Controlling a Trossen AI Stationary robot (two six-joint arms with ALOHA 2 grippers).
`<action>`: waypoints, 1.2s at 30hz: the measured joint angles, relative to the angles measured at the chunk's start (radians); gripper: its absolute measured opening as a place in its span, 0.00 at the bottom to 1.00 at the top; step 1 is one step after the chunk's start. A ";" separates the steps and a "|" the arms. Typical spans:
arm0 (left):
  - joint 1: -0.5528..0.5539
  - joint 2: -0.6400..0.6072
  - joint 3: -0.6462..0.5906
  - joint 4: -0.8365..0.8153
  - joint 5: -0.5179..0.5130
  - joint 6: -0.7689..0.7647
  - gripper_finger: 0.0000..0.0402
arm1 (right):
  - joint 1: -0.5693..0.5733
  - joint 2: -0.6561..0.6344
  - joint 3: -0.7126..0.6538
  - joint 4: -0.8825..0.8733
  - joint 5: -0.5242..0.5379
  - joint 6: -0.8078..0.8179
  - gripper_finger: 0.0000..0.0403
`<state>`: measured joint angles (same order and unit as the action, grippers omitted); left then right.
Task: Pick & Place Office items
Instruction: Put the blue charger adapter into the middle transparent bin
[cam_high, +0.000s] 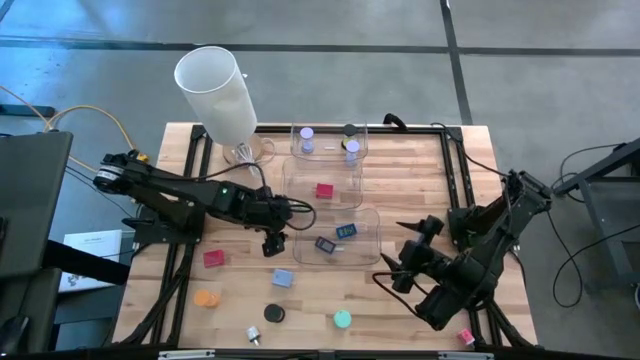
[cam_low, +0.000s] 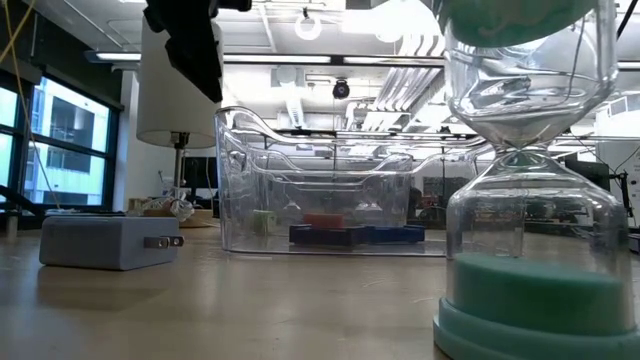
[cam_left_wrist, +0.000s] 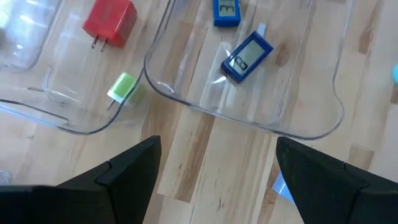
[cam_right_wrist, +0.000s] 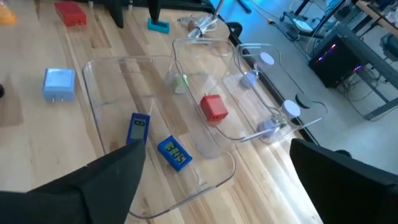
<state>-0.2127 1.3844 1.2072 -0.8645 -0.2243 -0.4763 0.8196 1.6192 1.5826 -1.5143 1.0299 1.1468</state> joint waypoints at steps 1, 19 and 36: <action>0.000 0.006 0.000 0.001 0.007 0.000 0.77 | 0.000 0.000 0.000 0.000 -0.010 -0.004 0.95; 0.000 0.014 0.000 -0.035 0.303 -0.019 0.77 | 0.095 0.000 -0.054 -0.055 0.068 0.126 0.88; -0.258 -0.194 0.077 -0.013 -0.313 0.084 0.77 | 0.103 -0.038 -0.236 -0.041 0.109 0.171 0.88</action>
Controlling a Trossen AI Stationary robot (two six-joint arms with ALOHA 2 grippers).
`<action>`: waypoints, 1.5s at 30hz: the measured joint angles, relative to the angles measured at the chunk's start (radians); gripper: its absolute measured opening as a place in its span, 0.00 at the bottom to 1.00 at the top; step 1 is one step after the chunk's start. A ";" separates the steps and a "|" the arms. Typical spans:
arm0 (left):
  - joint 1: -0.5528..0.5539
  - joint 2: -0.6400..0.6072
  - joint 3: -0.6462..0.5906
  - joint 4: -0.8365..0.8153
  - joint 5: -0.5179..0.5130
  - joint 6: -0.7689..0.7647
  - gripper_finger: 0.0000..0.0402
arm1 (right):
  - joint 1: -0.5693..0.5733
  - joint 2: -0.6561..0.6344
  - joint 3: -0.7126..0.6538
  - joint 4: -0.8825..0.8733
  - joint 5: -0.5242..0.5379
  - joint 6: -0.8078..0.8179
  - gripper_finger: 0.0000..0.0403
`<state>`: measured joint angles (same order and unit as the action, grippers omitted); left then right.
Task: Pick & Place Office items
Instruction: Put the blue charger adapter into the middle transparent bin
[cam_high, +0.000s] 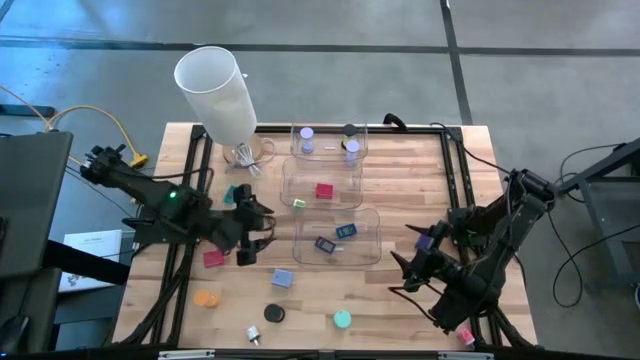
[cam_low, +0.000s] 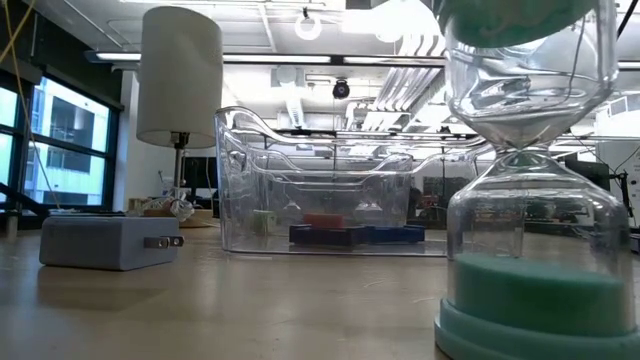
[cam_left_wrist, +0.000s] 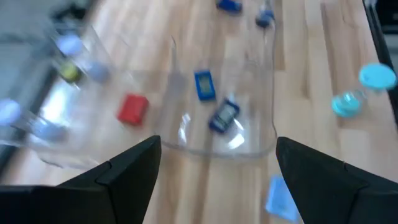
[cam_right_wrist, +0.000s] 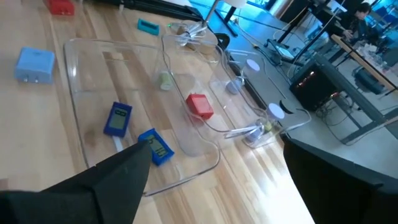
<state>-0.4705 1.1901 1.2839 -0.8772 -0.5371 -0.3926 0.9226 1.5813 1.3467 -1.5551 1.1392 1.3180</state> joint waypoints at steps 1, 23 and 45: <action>-0.020 0.000 0.000 0.008 -0.043 0.000 0.77 | 0.000 -0.003 -0.010 0.003 0.005 0.008 0.88; -0.180 0.181 -0.004 0.056 -0.176 -0.047 0.77 | 0.000 -0.005 -0.087 0.006 0.034 0.068 0.88; -0.174 0.211 -0.004 0.059 0.014 0.037 0.77 | 0.000 -0.005 -0.087 0.014 0.032 0.066 0.88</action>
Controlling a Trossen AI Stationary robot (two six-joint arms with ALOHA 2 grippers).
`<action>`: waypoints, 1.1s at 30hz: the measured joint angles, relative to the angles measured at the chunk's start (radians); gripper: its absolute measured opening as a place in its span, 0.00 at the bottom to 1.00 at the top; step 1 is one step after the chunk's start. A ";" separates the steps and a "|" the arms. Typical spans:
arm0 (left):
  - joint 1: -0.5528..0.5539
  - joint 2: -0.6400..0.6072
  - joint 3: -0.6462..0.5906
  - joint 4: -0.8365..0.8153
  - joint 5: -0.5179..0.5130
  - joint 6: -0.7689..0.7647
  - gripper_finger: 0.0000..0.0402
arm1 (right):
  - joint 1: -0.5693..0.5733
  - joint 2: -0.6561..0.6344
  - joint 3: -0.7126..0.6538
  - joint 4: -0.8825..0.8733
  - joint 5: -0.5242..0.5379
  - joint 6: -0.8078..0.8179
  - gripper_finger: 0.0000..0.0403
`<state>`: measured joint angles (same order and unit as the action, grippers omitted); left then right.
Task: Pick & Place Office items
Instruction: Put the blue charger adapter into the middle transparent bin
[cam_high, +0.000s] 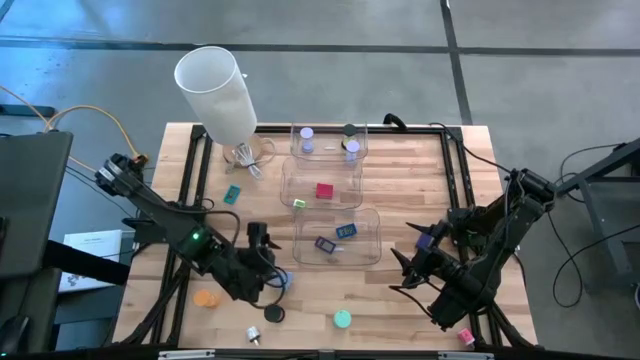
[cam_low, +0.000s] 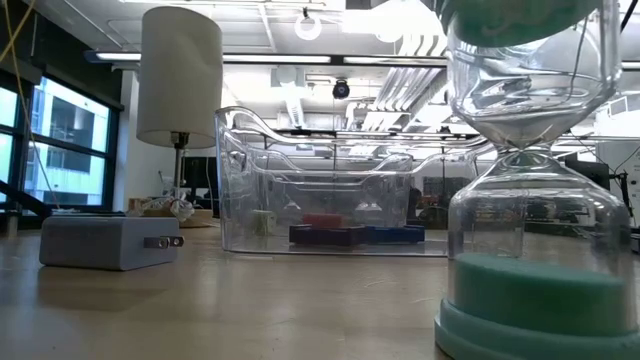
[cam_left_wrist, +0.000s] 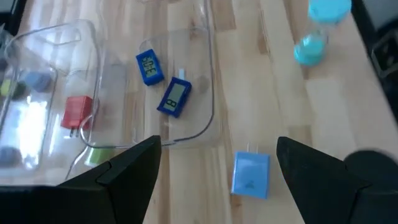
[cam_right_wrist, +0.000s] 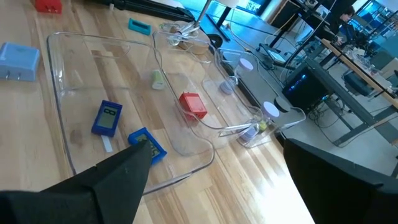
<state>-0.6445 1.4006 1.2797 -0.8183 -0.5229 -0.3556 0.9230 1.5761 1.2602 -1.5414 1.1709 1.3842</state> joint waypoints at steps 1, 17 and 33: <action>0.000 0.011 0.000 0.001 0.003 0.023 0.77 | 0.000 0.000 0.000 0.000 0.000 0.000 0.88; -0.003 0.205 0.000 -0.038 0.038 0.018 0.77 | 0.000 0.000 0.000 0.001 -0.002 0.000 0.88; -0.050 0.249 -0.001 -0.049 0.021 -0.053 0.77 | 0.000 0.000 0.001 0.009 0.000 0.000 0.88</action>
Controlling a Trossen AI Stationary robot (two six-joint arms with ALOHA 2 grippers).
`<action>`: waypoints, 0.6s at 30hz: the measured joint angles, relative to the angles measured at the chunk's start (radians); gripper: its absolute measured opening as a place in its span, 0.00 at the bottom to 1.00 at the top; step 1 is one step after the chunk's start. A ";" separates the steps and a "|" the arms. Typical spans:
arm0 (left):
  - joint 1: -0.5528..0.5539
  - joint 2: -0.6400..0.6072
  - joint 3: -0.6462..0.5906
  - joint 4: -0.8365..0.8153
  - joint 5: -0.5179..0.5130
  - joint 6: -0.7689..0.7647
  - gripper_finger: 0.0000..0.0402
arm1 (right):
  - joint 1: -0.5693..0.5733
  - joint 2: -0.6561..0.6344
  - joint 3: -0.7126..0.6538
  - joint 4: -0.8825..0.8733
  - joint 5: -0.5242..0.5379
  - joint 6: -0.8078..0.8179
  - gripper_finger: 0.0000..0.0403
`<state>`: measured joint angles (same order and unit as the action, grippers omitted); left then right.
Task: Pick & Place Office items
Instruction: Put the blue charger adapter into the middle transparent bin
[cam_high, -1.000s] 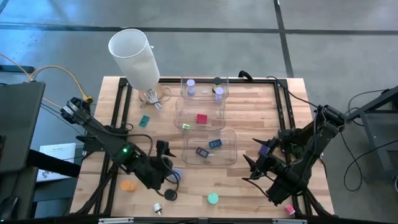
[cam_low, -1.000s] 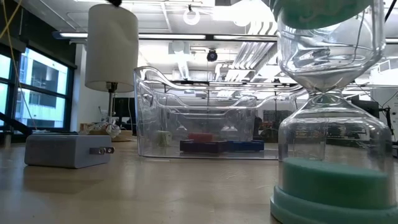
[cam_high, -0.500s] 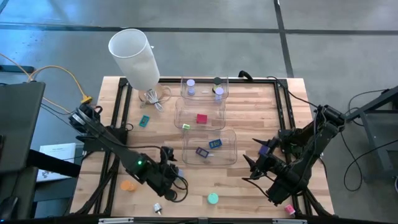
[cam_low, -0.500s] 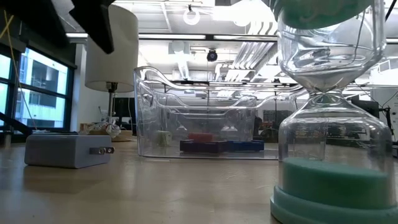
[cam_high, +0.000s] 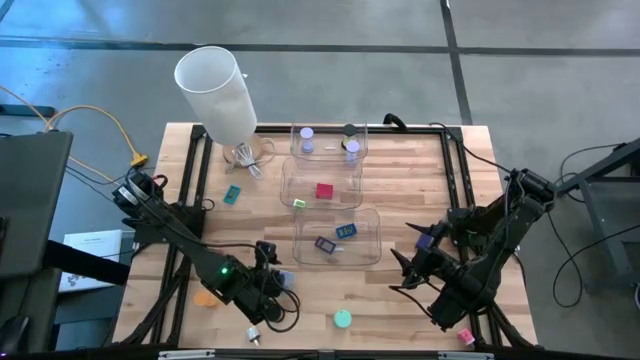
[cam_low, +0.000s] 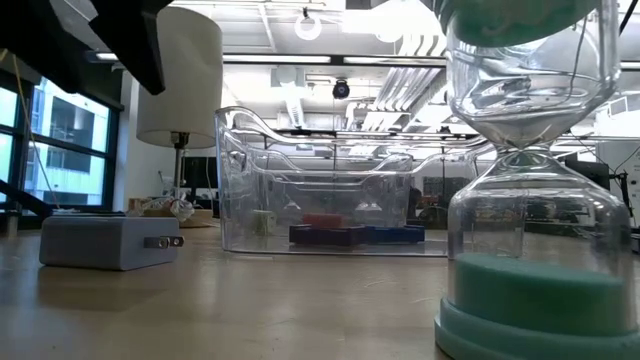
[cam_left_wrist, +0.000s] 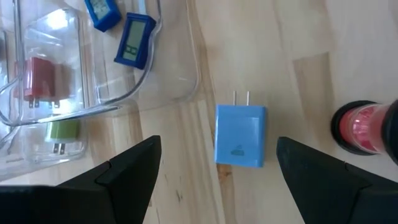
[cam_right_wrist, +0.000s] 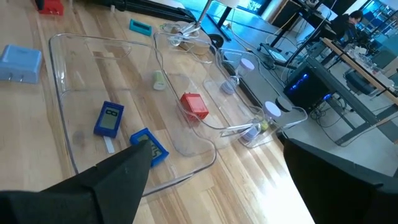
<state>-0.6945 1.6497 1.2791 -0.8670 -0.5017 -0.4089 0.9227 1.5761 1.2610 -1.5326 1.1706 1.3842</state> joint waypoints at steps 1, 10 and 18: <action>0.000 0.001 -0.002 0.000 -0.004 0.000 0.77 | 0.000 0.000 0.000 0.000 0.000 0.000 0.88; 0.000 0.001 -0.072 -0.020 -0.052 -0.013 0.77 | 0.000 0.000 0.000 0.003 -0.001 0.000 0.88; 0.000 0.002 -0.088 0.012 0.087 0.000 0.77 | 0.000 0.000 0.000 0.003 0.000 0.000 0.88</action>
<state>-0.6945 1.6520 1.1908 -0.8548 -0.4145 -0.4088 0.9226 1.5761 1.2610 -1.5299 1.1709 1.3838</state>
